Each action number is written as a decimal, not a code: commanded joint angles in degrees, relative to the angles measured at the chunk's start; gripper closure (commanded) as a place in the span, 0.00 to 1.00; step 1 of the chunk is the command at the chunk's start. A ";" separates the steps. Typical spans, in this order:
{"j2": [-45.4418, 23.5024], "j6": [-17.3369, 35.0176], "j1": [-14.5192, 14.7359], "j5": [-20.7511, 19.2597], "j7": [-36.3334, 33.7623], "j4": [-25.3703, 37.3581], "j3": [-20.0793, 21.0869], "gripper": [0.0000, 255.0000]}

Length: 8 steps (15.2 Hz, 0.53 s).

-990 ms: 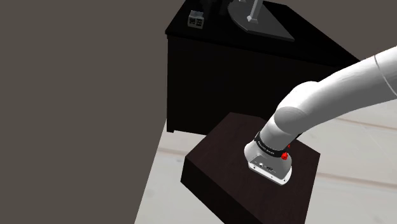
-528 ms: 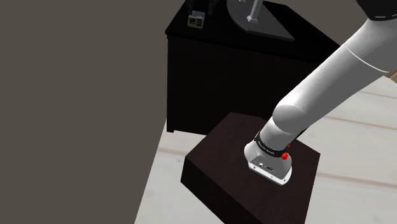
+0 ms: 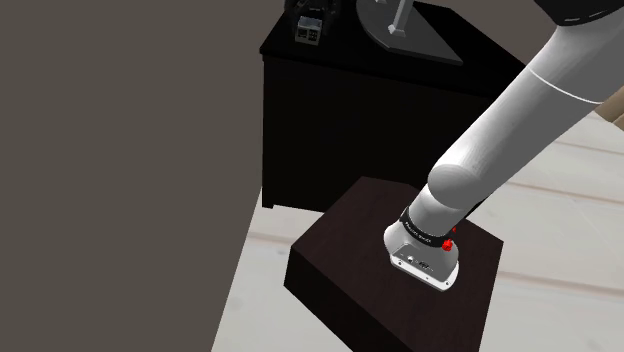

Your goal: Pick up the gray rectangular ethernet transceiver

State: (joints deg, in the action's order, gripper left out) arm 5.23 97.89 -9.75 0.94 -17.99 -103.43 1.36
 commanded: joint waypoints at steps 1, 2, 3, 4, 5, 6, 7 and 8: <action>0.16 2.13 0.07 0.02 -0.14 -2.27 0.08 0.00; 0.17 2.13 0.07 0.02 -0.14 -2.29 0.08 0.00; 0.16 2.13 0.07 0.02 -0.14 -2.27 0.08 0.00; 0.14 2.08 0.08 0.02 -0.16 -2.20 0.09 1.00; 0.15 2.06 0.08 0.02 -0.16 -2.20 0.09 1.00; 0.14 2.04 0.08 0.02 -0.17 -2.17 0.10 1.00; 0.15 2.03 0.08 0.02 -0.16 -2.16 0.09 1.00; 0.13 2.03 0.08 0.02 -0.16 -2.15 0.09 1.00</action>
State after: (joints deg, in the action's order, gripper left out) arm 5.41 99.93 -9.65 0.98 -18.16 -105.55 1.49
